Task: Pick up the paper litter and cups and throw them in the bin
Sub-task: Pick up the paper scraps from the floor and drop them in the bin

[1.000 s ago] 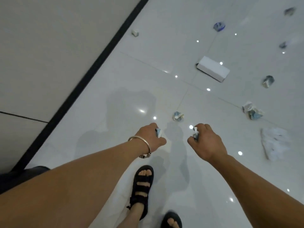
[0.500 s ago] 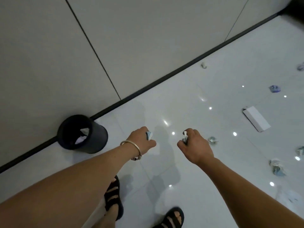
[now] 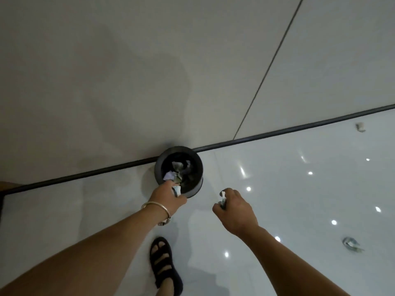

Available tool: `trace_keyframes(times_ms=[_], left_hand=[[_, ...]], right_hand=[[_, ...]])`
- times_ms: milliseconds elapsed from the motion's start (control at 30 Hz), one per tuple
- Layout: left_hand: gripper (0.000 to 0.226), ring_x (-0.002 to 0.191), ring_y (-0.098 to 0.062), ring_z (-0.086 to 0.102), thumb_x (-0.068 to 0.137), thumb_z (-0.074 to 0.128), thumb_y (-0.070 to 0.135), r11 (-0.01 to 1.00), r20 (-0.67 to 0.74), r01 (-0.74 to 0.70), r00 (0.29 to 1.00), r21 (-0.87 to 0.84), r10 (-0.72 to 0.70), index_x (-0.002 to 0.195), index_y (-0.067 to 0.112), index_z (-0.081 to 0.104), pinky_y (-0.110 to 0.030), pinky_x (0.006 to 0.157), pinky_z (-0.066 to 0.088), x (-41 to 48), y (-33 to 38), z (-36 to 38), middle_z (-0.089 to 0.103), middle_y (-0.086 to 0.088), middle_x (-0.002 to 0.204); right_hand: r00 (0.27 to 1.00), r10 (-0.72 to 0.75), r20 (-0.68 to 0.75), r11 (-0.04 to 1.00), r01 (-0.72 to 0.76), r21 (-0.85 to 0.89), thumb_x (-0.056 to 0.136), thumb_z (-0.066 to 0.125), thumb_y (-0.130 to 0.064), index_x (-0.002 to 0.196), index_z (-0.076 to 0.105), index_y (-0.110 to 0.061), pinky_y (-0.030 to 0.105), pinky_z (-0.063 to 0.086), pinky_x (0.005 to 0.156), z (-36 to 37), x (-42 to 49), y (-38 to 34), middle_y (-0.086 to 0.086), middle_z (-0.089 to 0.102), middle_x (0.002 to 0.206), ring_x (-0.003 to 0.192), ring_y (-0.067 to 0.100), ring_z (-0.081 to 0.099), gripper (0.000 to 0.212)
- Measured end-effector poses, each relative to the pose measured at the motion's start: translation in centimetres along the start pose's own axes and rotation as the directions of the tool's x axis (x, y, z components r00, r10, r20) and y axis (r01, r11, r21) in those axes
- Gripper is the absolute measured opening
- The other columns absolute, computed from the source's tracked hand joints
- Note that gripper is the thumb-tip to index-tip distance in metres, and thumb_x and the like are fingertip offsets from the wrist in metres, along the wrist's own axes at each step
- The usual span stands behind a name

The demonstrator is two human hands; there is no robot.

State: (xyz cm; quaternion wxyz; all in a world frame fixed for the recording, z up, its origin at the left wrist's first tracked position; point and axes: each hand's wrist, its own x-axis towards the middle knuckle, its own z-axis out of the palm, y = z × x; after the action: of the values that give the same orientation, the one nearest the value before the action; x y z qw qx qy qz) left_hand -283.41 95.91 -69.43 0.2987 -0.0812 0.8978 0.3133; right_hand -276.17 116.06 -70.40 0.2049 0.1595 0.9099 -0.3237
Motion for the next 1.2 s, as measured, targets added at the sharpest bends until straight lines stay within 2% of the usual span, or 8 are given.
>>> trace_keyframes(times_ms=[233, 467, 567, 633, 733, 833, 1000, 1200], left_hand=[[0.028, 0.072, -0.016, 0.052, 0.075, 0.072, 0.029, 0.993, -0.052, 0.083, 0.995, -0.08, -0.087, 0.094, 0.016, 0.055, -0.022, 0.061, 0.037, 8.2, -3.7, -4.1, 0.061, -0.003, 0.09], [0.033, 0.081, -0.018, 0.054, 0.082, 0.065, 0.036, 0.956, 0.021, 0.177, 0.984, -0.236, -0.177, 0.107, 0.019, 0.053, -0.023, 0.068, 0.04, 14.7, -5.0, -0.4, 0.057, 0.001, 0.091], [0.016, 0.078, -0.018, 0.056, 0.088, 0.058, 0.038, 0.933, 0.07, 0.207, 0.978, -0.293, -0.195, 0.092, 0.022, 0.054, -0.015, 0.055, 0.038, 16.7, -5.7, 1.2, 0.057, 0.007, 0.079], [0.031, 0.099, -0.025, 0.056, 0.093, 0.049, 0.039, 0.92, 0.111, 0.24, 0.97, -0.31, -0.216, 0.117, 0.02, 0.053, -0.022, 0.074, 0.043, 17.7, -6.1, 1.5, 0.062, -0.002, 0.104], [0.048, 0.133, -0.028, 0.038, 0.101, 0.036, 0.031, 0.94, 0.141, 0.235, 0.969, -0.247, -0.205, 0.145, 0.011, 0.031, -0.029, 0.104, 0.031, 18.1, -6.6, 1.0, 0.039, -0.011, 0.147], [0.041, 0.127, -0.028, 0.044, 0.102, 0.033, 0.029, 0.949, 0.135, 0.241, 0.967, -0.203, -0.217, 0.138, 0.013, 0.042, -0.03, 0.099, 0.035, 17.7, -6.5, 0.2, 0.047, -0.012, 0.14], [0.021, 0.088, -0.027, 0.052, 0.095, 0.041, 0.038, 0.976, 0.137, 0.198, 0.973, -0.087, -0.185, 0.1, 0.019, 0.049, -0.035, 0.074, 0.04, 16.5, -4.3, -1.1, 0.055, -0.002, 0.088], [0.047, 0.119, -0.03, 0.045, 0.089, 0.048, 0.044, 0.963, 0.18, -0.074, 0.983, 0.257, 0.028, 0.122, 0.011, 0.051, -0.047, 0.097, 0.042, 14.1, -0.2, -1.2, 0.05, -0.012, 0.129]], right_hand=[[0.997, -0.029, 0.073, 0.999, 0.031, -0.037, 0.088, 0.056, -0.044, 0.113, 0.049, -0.021, 0.026, 0.041, 0.064, 5.4, 9.0, -7.9, -0.001, 0.052, 0.108, 0.078, 0.015, 0.053, 0.035], [0.996, -0.028, 0.083, 0.995, 0.036, -0.091, 0.088, 0.059, -0.045, 0.123, 0.047, -0.02, 0.032, 0.052, 0.074, 9.9, 16.6, -7.0, 0.002, 0.048, 0.119, 0.091, 0.019, 0.056, 0.044], [0.992, -0.064, 0.106, 0.997, 0.068, -0.039, 0.086, 0.065, -0.045, 0.132, 0.044, -0.022, 0.03, 0.051, 0.081, 12.2, 18.9, -5.7, 0.003, 0.044, 0.131, 0.102, 0.019, 0.055, 0.055], [0.985, -0.083, 0.151, 0.996, 0.08, 0.025, 0.082, 0.07, -0.046, 0.141, 0.037, -0.022, 0.034, 0.05, 0.092, 13.3, 19.7, -4.9, 0.003, 0.036, 0.144, 0.117, 0.023, 0.051, 0.072], [0.978, -0.081, 0.19, 0.996, 0.074, 0.043, 0.082, 0.069, -0.049, 0.149, 0.027, -0.024, 0.044, 0.046, 0.103, 13.7, 20.0, -4.4, 0.001, 0.024, 0.154, 0.132, 0.027, 0.04, 0.083], [0.979, -0.045, 0.197, 0.999, 0.039, 0.034, 0.084, 0.067, -0.048, 0.15, 0.025, -0.024, 0.043, 0.045, 0.104, 12.7, 19.8, -3.9, 0.0, 0.023, 0.155, 0.134, 0.026, 0.038, 0.082], [0.981, -0.029, 0.19, 0.999, 0.021, 0.045, 0.086, 0.063, -0.049, 0.15, 0.025, -0.024, 0.04, 0.044, 0.104, 9.0, 17.8, -3.4, -0.001, 0.026, 0.154, 0.134, 0.023, 0.037, 0.079], [0.991, 0.075, 0.11, 0.996, -0.08, 0.046, 0.088, 0.062, -0.052, 0.151, 0.024, -0.023, 0.041, 0.038, 0.107, 4.0, 14.6, -1.5, 0.001, 0.023, 0.156, 0.138, 0.024, 0.032, 0.079]])
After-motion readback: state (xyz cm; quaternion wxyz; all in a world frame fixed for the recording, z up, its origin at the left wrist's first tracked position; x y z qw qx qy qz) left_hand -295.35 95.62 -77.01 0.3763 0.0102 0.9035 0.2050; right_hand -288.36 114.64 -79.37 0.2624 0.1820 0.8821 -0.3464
